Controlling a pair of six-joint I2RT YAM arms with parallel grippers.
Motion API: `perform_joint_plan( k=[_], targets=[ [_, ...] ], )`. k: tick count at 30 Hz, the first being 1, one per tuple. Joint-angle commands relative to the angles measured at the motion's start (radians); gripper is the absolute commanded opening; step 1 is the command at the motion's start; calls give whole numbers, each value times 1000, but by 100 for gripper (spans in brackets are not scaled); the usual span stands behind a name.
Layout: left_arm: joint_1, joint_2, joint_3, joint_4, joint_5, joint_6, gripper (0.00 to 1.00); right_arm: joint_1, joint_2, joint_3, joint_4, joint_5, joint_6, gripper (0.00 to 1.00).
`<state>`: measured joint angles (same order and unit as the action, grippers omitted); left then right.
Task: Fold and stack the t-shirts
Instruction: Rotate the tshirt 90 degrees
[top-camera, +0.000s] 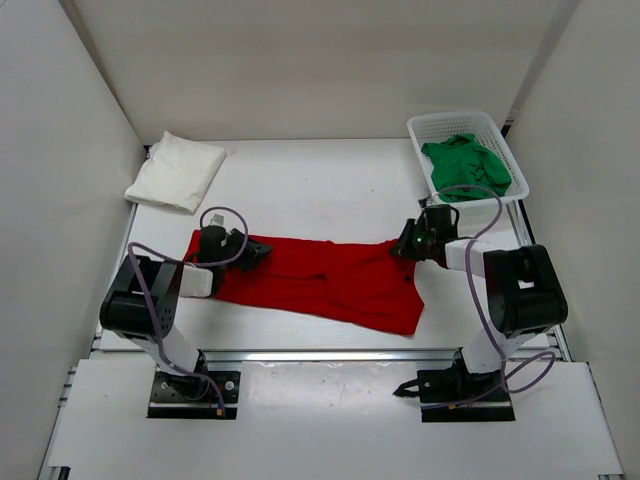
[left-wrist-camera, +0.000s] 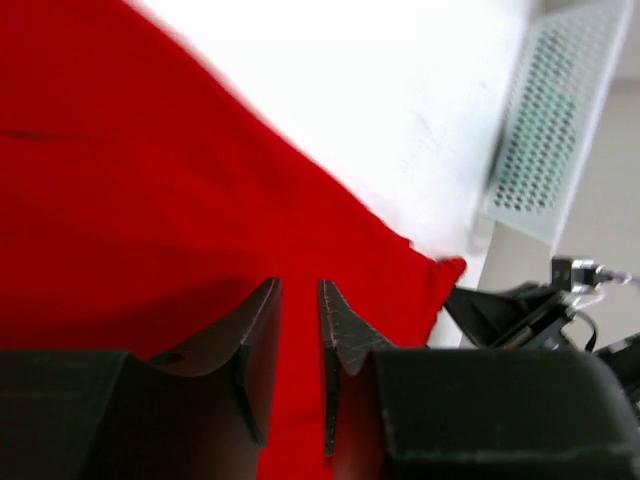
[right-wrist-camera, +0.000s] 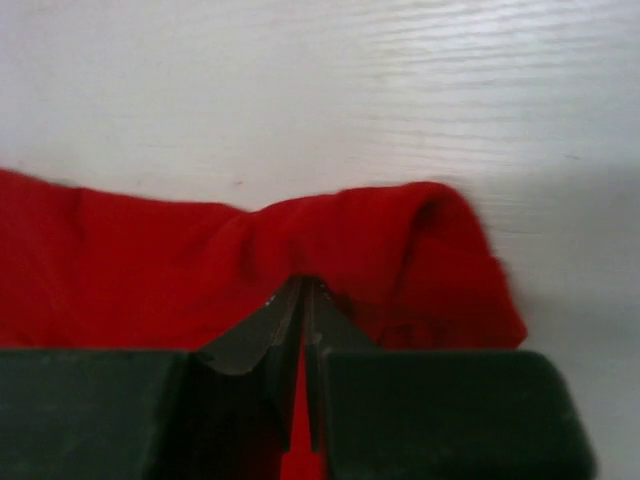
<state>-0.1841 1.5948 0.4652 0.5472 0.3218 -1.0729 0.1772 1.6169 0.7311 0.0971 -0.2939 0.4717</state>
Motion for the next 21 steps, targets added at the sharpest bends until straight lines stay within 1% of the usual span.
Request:
perform_joint_plan(
  k=[1, 2, 4, 8, 10, 11, 12, 14, 15, 16, 17, 18, 20, 21],
  targets=[
    [44, 43, -17, 65, 19, -30, 32, -80, 31, -10, 15, 25, 4, 5],
    [46, 54, -23, 68, 20, -29, 32, -102, 37, -10, 9, 29, -4, 5],
    [72, 80, -34, 77, 22, -36, 32, -131, 31, -15, -7, 82, -7, 3],
    [110, 90, -50, 125, 49, -68, 30, -134, 12, 11, -11, 79, 5, 4],
    [109, 56, -51, 139, 57, -85, 31, -105, -11, 25, -11, 49, -11, 12],
    [97, 18, -42, 128, 59, -72, 31, -104, -32, 43, -22, 33, -7, 19],
    [83, -2, -36, 94, 42, -50, 32, -81, -58, 56, -48, 35, -10, 24],
    [48, -94, -16, 33, 20, -6, 33, -16, -101, 74, -94, 76, -28, 28],
    [29, -120, -16, -10, 10, 28, 34, 4, -130, 62, -143, 119, -42, 28],
    [2, -165, -11, -50, -7, 66, 36, 33, -146, 48, -145, 131, -38, 28],
    [-11, -203, -4, -70, -16, 85, 37, 41, -184, -5, -137, 143, -22, 28],
    [-40, -219, -3, -105, -18, 123, 37, 62, -207, -59, -111, 148, -13, 30],
    [-89, -262, 0, -162, -15, 180, 41, 116, -267, -132, -73, 125, 14, 30],
    [-124, -259, 7, -199, -6, 207, 40, 132, -273, -166, -68, 112, 28, 25]
  ],
)
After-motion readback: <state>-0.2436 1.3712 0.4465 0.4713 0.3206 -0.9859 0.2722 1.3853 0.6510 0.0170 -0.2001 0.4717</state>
